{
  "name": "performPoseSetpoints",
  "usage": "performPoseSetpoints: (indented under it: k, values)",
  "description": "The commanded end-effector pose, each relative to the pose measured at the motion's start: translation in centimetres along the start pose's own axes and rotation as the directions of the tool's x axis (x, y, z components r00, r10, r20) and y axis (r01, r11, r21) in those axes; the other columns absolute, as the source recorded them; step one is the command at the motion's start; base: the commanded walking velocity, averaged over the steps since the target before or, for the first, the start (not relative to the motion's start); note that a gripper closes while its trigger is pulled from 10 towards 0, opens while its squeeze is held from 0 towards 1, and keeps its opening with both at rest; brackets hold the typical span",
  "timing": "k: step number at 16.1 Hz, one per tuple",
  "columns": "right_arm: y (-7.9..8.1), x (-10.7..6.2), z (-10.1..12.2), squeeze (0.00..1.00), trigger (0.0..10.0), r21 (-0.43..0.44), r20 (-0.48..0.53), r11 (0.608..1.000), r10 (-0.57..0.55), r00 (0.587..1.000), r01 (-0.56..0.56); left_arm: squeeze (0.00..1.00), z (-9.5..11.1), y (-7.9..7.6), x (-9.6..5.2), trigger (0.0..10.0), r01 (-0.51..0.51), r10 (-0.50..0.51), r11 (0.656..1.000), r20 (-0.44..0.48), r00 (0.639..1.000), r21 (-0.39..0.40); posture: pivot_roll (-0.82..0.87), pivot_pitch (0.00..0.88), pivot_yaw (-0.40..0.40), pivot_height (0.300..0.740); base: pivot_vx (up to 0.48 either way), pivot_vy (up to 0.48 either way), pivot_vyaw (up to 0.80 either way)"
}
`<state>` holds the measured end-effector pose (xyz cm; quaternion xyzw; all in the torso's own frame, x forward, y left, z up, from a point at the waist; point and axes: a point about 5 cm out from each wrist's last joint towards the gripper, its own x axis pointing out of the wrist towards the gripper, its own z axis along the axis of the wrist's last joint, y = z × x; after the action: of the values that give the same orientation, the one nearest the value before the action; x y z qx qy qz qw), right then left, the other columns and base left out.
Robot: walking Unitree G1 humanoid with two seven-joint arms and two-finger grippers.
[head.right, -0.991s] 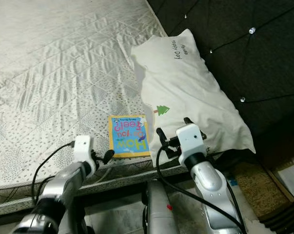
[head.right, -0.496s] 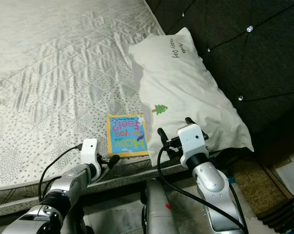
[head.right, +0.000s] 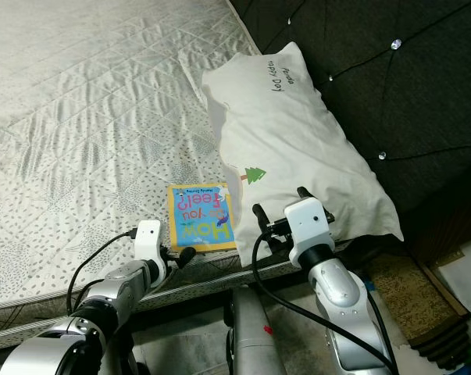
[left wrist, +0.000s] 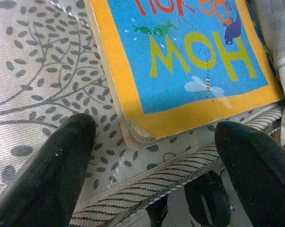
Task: Clean up the room
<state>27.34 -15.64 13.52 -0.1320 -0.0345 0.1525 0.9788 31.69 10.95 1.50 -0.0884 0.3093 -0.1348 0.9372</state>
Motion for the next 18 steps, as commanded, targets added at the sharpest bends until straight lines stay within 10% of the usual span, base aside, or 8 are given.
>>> performPoseSetpoints:
  k: [1,18]
  values:
    - [-0.5,0.0,0.4,0.0,10.0,-0.015,0.007,1.0,-0.011,1.0,0.011,0.0,-0.2,-0.4,0.1,10.0,0.002,-0.002,1.0,-0.013,1.0,0.013,-0.3,0.204,-0.083,0.6,0.0,0.0,0.0]
    - [-0.1,0.2,0.4,0.0,10.0,-0.004,0.016,1.0,-0.019,1.0,0.02,0.0,-0.2,-1.8,0.5,10.0,0.037,-0.036,0.999,-0.04,0.999,0.037,-0.29,0.202,-0.067,0.6,0.0,0.0,0.0]
